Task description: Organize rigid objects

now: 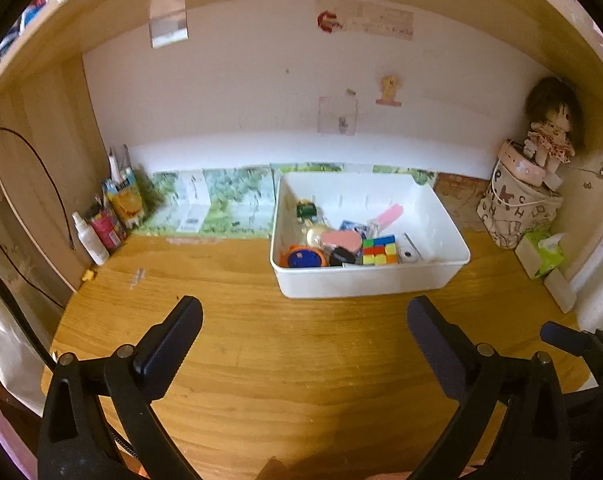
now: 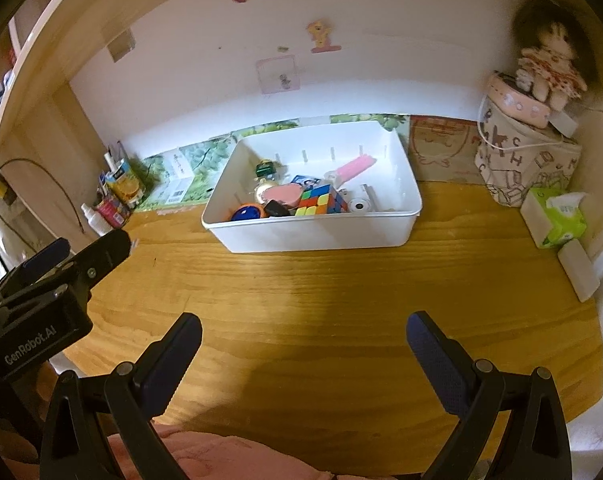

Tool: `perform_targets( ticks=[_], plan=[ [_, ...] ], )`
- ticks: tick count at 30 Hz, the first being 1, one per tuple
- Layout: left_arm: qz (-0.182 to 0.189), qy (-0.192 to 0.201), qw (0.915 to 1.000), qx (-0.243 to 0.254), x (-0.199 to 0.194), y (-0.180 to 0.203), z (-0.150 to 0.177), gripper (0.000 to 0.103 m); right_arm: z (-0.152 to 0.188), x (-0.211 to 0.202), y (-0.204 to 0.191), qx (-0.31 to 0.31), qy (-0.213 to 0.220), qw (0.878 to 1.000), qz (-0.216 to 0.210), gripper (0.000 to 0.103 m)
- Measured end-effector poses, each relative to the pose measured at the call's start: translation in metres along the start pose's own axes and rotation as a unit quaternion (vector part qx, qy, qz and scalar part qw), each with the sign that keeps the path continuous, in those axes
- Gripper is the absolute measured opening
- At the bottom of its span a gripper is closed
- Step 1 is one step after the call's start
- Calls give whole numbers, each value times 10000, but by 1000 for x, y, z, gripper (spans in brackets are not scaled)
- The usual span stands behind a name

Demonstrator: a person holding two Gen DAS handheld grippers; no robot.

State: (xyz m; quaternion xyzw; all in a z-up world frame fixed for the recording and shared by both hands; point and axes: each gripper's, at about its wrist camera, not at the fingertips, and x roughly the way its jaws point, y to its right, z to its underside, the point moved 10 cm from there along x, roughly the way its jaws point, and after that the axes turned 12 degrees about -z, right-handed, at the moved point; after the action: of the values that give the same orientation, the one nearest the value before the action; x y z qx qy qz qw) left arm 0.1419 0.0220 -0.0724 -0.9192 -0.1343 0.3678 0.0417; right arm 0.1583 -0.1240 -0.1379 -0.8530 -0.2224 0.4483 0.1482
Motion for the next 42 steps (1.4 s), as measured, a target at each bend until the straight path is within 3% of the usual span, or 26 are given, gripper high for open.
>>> perform_targets(
  ticks=[10, 19, 42],
  plan=[
    [148, -166, 9997, -41, 3, 6, 5, 102, -6, -7, 12, 123, 229, 9994, 242, 103],
    [89, -192, 9998, 22, 4, 8, 6, 102, -7, 2, 0, -319, 56, 9990, 305, 103],
    [48, -123, 9997, 213, 3, 14, 3, 102, -4, 11, -3, -319, -127, 9992, 195, 103]
  ],
)
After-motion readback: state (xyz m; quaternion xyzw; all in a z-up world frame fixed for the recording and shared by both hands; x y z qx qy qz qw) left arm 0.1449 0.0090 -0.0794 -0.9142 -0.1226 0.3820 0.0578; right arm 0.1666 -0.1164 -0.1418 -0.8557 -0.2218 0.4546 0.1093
